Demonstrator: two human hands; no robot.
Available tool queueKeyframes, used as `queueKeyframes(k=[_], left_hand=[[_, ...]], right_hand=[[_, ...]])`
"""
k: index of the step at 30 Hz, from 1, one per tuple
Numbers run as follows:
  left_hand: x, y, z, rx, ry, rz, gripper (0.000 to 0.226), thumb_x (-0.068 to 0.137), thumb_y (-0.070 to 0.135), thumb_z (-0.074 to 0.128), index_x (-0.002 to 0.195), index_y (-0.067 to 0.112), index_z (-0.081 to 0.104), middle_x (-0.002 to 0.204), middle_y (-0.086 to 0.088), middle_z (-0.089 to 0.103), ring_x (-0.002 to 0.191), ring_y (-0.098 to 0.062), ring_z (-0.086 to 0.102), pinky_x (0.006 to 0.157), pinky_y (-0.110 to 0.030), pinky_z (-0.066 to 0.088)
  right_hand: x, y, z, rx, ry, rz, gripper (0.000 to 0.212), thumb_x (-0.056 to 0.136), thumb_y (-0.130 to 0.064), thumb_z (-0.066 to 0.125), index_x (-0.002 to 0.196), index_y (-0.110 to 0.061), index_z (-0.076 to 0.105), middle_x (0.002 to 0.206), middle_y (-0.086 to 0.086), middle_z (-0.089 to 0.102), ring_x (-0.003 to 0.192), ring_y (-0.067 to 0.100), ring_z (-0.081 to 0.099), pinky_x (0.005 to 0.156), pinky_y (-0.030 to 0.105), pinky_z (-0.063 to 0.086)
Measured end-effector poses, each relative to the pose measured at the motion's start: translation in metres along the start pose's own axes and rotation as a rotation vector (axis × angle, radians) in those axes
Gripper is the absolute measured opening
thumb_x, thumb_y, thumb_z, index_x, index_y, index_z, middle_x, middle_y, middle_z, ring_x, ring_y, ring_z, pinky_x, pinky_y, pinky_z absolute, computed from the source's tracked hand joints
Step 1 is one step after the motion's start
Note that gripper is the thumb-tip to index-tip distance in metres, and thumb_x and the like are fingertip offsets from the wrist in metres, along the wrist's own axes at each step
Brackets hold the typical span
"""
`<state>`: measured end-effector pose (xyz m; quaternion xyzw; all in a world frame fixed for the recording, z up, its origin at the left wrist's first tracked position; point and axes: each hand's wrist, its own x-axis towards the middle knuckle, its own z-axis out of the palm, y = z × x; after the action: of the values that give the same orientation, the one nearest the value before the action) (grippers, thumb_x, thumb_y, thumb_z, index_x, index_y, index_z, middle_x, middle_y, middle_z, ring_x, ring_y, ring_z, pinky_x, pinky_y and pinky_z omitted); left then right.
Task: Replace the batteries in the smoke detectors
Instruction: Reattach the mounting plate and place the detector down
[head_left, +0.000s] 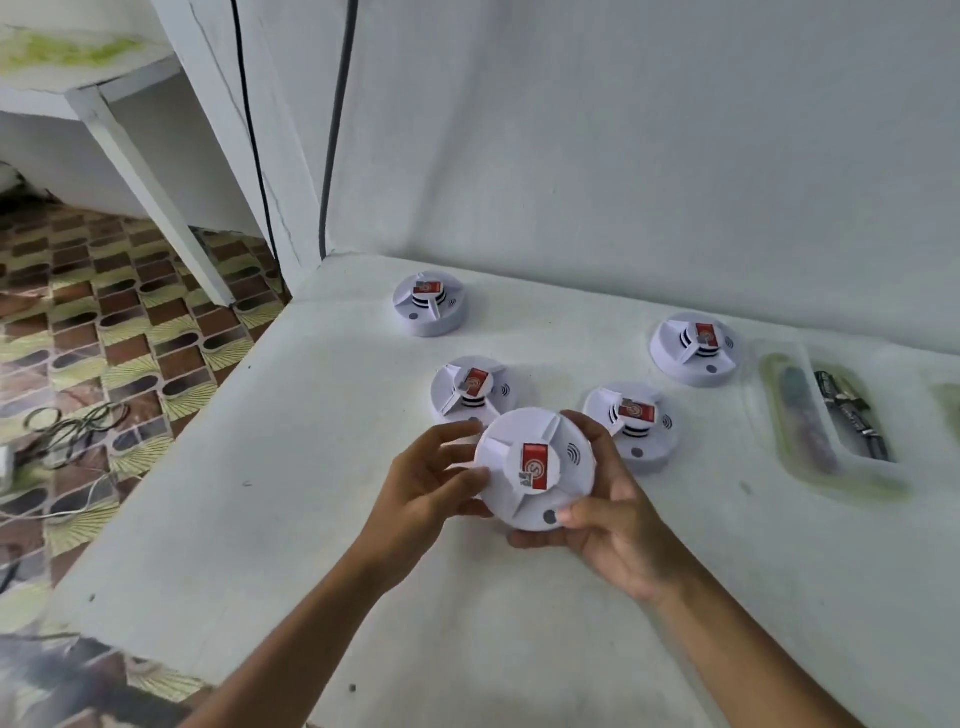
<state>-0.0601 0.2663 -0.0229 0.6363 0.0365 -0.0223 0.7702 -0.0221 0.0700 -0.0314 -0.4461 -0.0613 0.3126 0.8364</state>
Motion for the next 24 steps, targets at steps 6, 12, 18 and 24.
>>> queueKeyframes(k=[6, 12, 18, 24], left_hand=[[-0.005, -0.016, 0.001, 0.092, 0.023, 0.031, 0.031, 0.090, 0.006, 0.063, 0.120, 0.007, 0.063, 0.111, -0.009, 0.073, 0.103, -0.026, 0.069, 0.080, -0.035, 0.058], [-0.006, -0.016, 0.003, 0.108, 0.028, 0.033, 0.030, 0.092, 0.004, 0.057, 0.122, 0.005, 0.064, 0.113, -0.007, 0.072, 0.103, -0.027, 0.069, 0.080, -0.036, 0.058], [-0.008, -0.019, 0.001, 0.107, 0.024, 0.065, 0.034, 0.088, 0.007, 0.063, 0.122, 0.005, 0.064, 0.115, -0.005, 0.072, 0.101, -0.025, 0.070, 0.077, -0.033, 0.058], [-0.009, -0.019, 0.002, 0.107, 0.007, 0.079, 0.033, 0.089, 0.008, 0.062, 0.122, 0.006, 0.063, 0.115, -0.002, 0.072, 0.100, -0.024, 0.070, 0.076, -0.031, 0.058]], right_hand=[[-0.002, 0.017, -0.004, -0.050, 0.061, -0.021, 0.078, 0.058, 0.008, 0.068, 0.122, -0.033, 0.050, 0.116, 0.008, 0.062, 0.100, 0.033, 0.064, 0.069, 0.055, 0.055], [-0.002, 0.020, -0.004, -0.064, 0.121, -0.024, 0.077, 0.060, 0.009, 0.063, 0.125, -0.030, 0.047, 0.112, 0.007, 0.064, 0.097, 0.032, 0.067, 0.067, 0.051, 0.056], [-0.003, 0.020, -0.005, -0.056, 0.115, -0.017, 0.075, 0.064, 0.012, 0.058, 0.128, -0.025, 0.046, 0.116, 0.011, 0.063, 0.099, 0.034, 0.065, 0.071, 0.055, 0.055], [-0.005, 0.019, -0.006, -0.072, 0.106, -0.012, 0.081, 0.062, 0.009, 0.064, 0.132, -0.027, 0.045, 0.118, 0.011, 0.063, 0.101, 0.035, 0.065, 0.069, 0.052, 0.056]])
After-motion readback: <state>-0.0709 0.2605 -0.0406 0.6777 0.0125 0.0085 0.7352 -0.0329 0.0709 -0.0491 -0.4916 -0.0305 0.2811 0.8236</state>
